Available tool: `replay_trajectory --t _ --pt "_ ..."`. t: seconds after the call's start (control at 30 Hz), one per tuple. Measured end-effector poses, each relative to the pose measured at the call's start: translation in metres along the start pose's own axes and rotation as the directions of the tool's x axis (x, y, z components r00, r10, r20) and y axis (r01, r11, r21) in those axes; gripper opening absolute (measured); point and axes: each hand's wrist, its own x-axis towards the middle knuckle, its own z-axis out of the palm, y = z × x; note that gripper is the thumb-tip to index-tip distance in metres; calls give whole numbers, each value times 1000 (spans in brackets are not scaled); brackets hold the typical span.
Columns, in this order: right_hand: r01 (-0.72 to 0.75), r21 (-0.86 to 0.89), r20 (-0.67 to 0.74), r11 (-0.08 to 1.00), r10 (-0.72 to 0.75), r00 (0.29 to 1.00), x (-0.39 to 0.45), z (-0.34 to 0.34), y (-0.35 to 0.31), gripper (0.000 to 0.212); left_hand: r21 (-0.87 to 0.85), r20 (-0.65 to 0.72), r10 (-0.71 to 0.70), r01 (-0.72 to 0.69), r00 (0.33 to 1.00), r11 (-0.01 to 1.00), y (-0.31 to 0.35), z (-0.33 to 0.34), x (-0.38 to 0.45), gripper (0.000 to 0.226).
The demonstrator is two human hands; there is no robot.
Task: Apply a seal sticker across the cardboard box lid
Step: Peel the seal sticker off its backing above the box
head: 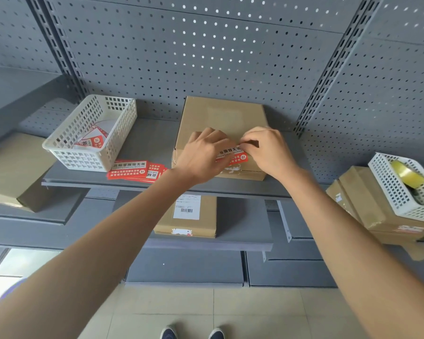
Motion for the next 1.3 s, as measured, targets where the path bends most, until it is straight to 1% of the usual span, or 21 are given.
replay_trajectory --t 0.1,0.23,0.4,0.57,0.7,0.87,1.0,1.1,1.23,1.3 --pt "-9 27 -15 1000 9 1000 0 1 0 10 -5 -4 -20 20 1000 1000 0 4 -1 37" --pt "-34 66 -21 997 35 999 1 2 -2 10 -6 -28 -29 29 999 1000 0 6 -2 28" --pt "-62 95 -17 994 64 998 1 1 -6 10 -17 -46 -42 42 998 999 1 7 -3 34" --pt "-105 115 22 988 103 994 3 -1 -8 11 -7 -44 -58 58 997 998 2 7 -3 38" --pt "-161 120 93 980 150 984 7 -5 -12 10 -7 -54 -64 64 996 998 3 8 -3 37" --pt "-226 39 187 973 215 959 18 -8 -17 13 3 -49 -79 80 996 997 4 7 -3 37" --pt "-218 -44 205 975 222 953 24 -6 -20 16 -1 -43 -87 87 995 996 5 6 -2 35" --pt "-196 -101 190 975 212 959 23 -3 -24 16 -14 -26 -95 95 995 995 4 4 -1 38" --pt "-109 -271 172 956 159 972 20 2 -26 15 -19 -31 -100 99 995 995 5 6 -2 38" --pt "-82 -321 153 944 137 979 17 4 -28 15 -17 -39 -100 100 994 995 5 6 -2 35"
